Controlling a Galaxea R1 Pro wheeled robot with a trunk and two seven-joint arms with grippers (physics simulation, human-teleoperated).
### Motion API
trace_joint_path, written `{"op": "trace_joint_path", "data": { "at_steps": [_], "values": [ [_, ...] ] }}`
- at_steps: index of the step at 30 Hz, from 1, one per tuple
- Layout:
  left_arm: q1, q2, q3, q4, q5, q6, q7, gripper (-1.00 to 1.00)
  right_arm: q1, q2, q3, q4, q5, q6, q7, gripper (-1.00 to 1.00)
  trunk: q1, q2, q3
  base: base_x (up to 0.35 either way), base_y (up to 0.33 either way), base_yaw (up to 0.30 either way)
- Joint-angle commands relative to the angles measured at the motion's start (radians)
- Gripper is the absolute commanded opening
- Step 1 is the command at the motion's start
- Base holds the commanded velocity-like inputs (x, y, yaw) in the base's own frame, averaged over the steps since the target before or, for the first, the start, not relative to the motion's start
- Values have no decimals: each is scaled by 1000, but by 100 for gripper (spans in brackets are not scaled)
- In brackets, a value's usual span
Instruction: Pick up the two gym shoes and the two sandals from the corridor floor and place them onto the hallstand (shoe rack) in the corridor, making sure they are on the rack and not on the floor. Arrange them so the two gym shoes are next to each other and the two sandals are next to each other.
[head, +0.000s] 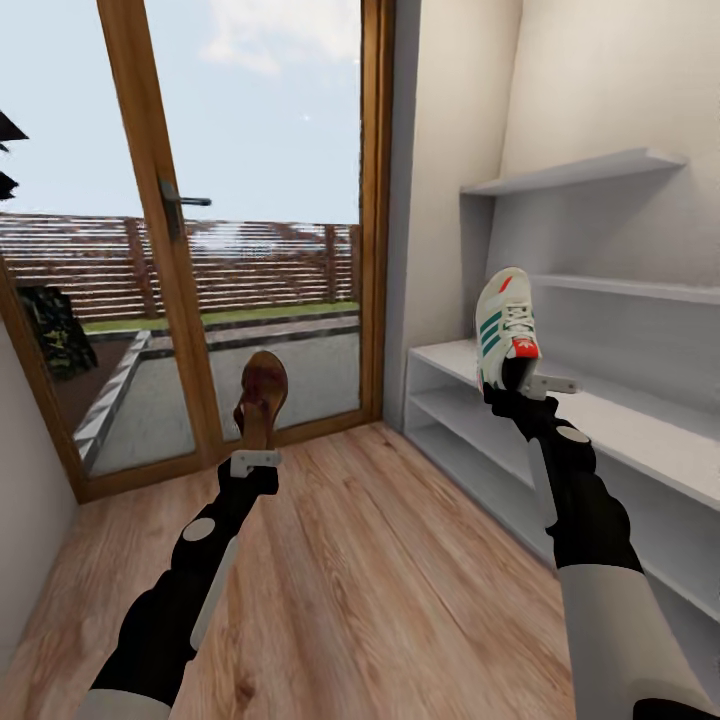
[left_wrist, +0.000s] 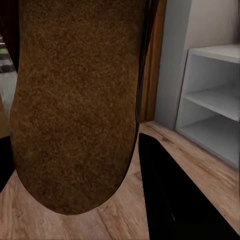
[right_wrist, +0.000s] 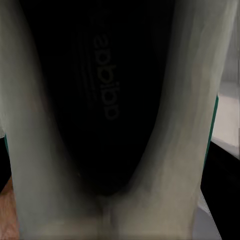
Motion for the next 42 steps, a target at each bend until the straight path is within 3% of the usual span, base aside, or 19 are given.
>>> {"op": "trace_joint_path", "data": {
  "at_steps": [1, 24, 31, 42],
  "values": [
    [0, 0, 0, -2, -4, 6, -1, -100, -1, 1, 0, -1, 1, 6, 0, -100, 0, 0, -1, 279, 210, -259],
    [-1, 0, 0, -2, -4, 6, -1, -100, -1, 1, -1, -1, 1, 6, -2, -100, 0, 0, 7, 242, 182, -257],
    [-1, 0, 0, -2, -4, 6, -1, -100, -1, 1, -1, -1, 0, 6, -3, -100, 0, 0, 8, 46, 20, -43],
    [0, 0, 0, -1, -4, 6, -1, -100, -1, 0, -1, -2, -5, 6, -3, -100, 0, 0, 11, 259, 191, -83]
  ]
}}
